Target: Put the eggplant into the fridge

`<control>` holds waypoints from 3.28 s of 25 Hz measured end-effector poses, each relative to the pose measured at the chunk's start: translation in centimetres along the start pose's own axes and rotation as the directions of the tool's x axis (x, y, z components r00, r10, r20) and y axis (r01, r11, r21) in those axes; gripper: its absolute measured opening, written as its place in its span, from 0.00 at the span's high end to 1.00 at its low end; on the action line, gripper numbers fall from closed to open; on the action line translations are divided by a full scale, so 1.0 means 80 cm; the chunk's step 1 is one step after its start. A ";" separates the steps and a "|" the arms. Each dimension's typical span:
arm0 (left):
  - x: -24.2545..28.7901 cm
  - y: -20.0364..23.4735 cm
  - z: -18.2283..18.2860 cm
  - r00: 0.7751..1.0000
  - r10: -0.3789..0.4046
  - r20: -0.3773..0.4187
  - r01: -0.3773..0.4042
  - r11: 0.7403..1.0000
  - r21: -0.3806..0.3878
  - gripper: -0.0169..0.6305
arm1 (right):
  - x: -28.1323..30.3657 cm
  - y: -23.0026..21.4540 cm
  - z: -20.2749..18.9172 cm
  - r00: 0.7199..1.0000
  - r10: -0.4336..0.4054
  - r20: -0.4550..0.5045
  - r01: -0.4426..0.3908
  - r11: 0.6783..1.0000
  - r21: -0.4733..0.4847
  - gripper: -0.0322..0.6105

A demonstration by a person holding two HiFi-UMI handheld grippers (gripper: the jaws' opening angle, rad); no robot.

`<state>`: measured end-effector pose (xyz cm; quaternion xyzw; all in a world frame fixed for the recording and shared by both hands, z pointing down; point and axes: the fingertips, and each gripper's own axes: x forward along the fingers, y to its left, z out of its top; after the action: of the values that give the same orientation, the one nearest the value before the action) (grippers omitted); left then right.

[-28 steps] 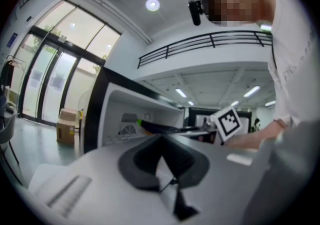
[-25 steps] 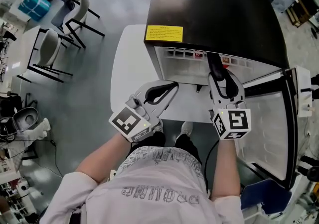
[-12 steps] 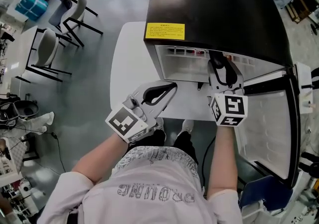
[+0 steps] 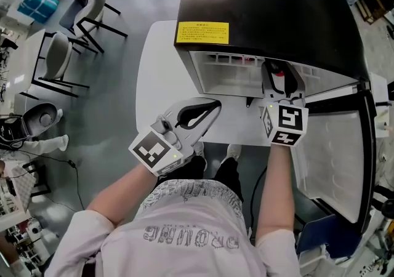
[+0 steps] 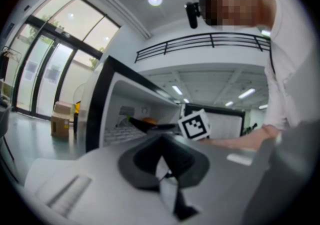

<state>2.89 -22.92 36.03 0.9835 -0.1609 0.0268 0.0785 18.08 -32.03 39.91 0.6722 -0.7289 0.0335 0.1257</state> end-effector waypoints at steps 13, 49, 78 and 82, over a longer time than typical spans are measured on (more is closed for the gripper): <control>0.006 0.002 0.001 1.000 0.009 -0.007 -0.009 1.000 0.006 0.97 | 0.021 -0.006 -0.003 1.000 -0.016 0.002 0.016 1.000 0.013 0.66; 0.004 0.003 0.014 1.000 0.020 0.007 -0.020 1.000 0.012 0.96 | 0.029 -0.001 -0.008 0.999 -0.022 -0.026 0.022 1.000 -0.016 0.63; -0.005 -0.004 0.025 0.995 0.070 0.067 -0.070 0.997 0.010 0.96 | -0.082 0.059 0.014 0.993 0.116 0.017 -0.115 0.991 -0.067 0.70; -0.008 -0.004 0.024 0.995 0.077 0.066 -0.077 0.997 0.008 0.96 | -0.096 0.067 0.013 0.990 0.139 0.017 -0.138 0.989 -0.060 0.72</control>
<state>2.48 -22.72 34.05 0.9773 -0.2010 -0.0018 0.0671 13.18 -24.27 37.76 0.6161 -0.7758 0.0136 0.1353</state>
